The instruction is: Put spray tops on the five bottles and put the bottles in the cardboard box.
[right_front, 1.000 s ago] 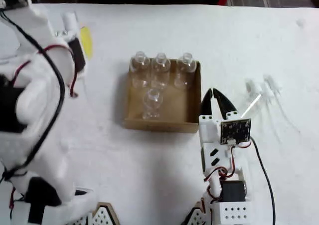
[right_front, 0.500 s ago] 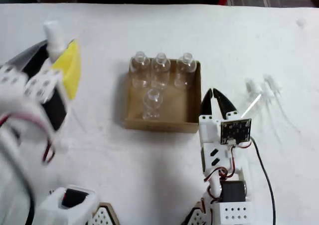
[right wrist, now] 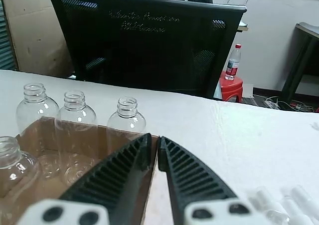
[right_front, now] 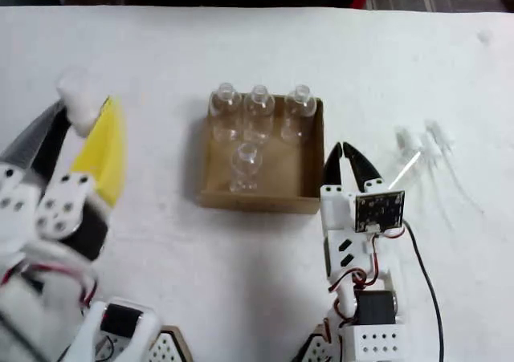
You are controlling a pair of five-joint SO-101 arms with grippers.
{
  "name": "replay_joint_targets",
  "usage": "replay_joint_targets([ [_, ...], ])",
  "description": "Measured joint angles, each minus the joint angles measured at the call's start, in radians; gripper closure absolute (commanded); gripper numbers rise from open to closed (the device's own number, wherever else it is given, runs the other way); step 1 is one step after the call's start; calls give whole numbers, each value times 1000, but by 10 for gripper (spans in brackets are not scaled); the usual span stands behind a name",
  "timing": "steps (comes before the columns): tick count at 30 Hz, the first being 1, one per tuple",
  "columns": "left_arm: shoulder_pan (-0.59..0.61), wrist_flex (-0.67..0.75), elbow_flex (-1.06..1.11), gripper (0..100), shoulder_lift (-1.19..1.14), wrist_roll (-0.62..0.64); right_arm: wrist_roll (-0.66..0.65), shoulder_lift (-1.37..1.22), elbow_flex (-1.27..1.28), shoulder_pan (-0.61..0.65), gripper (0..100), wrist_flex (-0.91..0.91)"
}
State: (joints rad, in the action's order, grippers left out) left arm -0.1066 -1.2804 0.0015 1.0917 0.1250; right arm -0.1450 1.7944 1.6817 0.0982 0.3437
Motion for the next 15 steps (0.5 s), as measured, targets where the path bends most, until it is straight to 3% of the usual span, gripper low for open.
replay_joint_targets([
  [7, 11, 519, 526, 979, 117, 0, 0, 0, 0, 0, 977, 0],
  [15, 9, 1025, 862, 977, 126, 0, 0, 0, 0, -15, 979, 0],
])
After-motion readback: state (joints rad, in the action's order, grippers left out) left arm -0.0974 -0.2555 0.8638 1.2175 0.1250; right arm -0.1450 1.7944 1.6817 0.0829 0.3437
